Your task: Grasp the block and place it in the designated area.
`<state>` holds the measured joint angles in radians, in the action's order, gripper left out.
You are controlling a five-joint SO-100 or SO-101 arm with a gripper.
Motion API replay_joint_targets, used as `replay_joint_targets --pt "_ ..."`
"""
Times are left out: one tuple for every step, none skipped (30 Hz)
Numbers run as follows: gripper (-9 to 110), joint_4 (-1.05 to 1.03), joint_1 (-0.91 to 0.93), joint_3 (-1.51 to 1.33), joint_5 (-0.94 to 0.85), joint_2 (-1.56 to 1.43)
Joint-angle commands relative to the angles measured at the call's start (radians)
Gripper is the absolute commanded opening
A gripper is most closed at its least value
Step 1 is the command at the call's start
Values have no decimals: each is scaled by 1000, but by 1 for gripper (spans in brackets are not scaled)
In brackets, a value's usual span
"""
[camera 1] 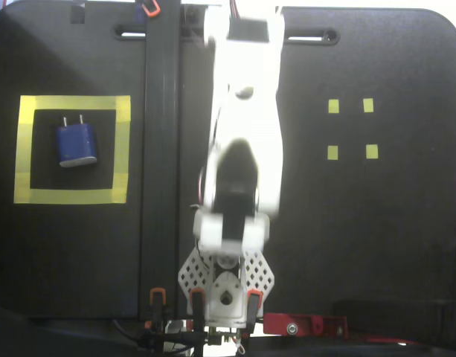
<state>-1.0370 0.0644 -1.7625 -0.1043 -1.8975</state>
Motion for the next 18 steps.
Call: replay_joint_targets --pt "0 166 9 -150 -11 -158" --pt "0 212 11 -202 -11 -201" --pt "0 255 11 -250 -11 -242" --pt "0 296 11 -299 -11 -284" --pt "0 336 9 -345 -11 -322" --pt "0 370 8 -387 -11 -359" --pt "0 400 5 -426 -11 -394" --pt "0 423 3 -463 -11 -426" --pt "0 443 2 -495 -11 -460" --pt "0 460 0 -526 -11 -492" --pt "0 474 -2 -555 -11 -522" --pt "0 492 -3 -586 -11 -552" --pt "0 511 -5 -615 -11 -580" --pt "0 529 -5 -646 -11 -609" --pt "0 548 -6 -675 -11 -637" --pt "0 569 -6 -707 -11 -667" --pt "0 588 -6 -739 -11 -699" --pt "0 604 -6 -772 -11 -730"
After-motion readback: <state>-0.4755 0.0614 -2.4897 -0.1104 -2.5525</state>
